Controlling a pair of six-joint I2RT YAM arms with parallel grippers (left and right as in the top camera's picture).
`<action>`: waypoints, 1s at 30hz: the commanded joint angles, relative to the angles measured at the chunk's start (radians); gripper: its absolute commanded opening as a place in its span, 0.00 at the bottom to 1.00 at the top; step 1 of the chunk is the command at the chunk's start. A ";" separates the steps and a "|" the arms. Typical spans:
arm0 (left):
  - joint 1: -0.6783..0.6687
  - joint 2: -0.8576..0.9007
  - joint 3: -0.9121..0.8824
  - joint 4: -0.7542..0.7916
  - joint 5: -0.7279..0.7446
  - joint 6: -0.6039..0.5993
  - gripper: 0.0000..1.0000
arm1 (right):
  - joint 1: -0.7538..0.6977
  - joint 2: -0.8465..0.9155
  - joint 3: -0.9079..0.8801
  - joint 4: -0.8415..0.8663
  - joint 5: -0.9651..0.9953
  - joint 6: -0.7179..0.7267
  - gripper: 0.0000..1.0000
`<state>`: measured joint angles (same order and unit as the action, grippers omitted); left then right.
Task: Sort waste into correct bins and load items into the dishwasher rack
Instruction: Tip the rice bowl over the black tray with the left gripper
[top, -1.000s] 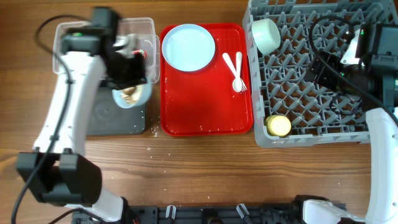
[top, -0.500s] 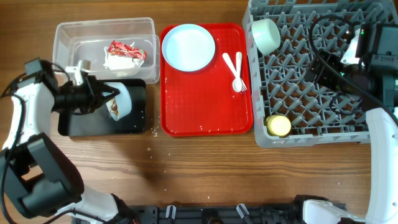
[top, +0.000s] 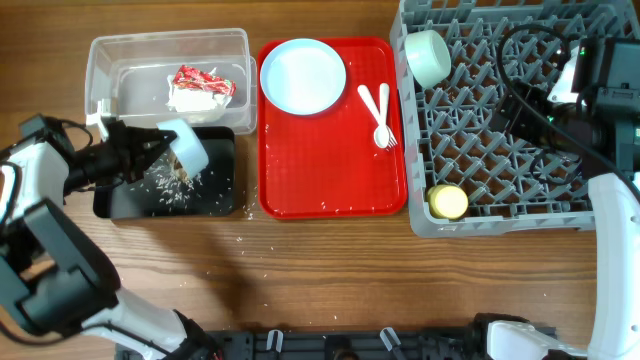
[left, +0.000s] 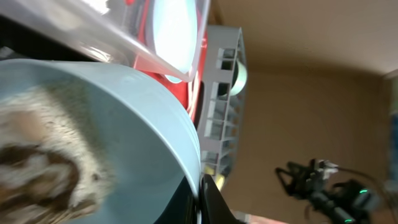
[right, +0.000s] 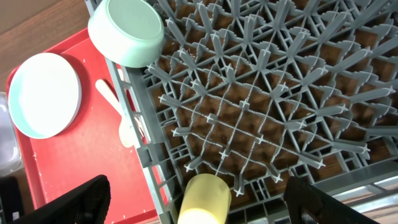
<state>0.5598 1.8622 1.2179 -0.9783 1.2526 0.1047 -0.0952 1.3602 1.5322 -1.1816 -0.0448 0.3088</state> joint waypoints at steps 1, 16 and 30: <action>0.027 0.105 -0.008 0.002 0.152 0.023 0.04 | -0.003 0.009 -0.003 0.005 -0.009 -0.018 0.91; 0.034 0.133 -0.008 -0.175 0.325 -0.041 0.04 | -0.003 0.009 -0.003 -0.001 -0.009 -0.018 0.91; 0.005 -0.040 0.114 -0.269 0.167 0.048 0.04 | -0.003 0.009 -0.003 -0.006 -0.009 -0.020 0.91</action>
<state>0.5804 1.9610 1.2343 -1.2449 1.5291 0.1047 -0.0952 1.3602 1.5322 -1.1862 -0.0448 0.3088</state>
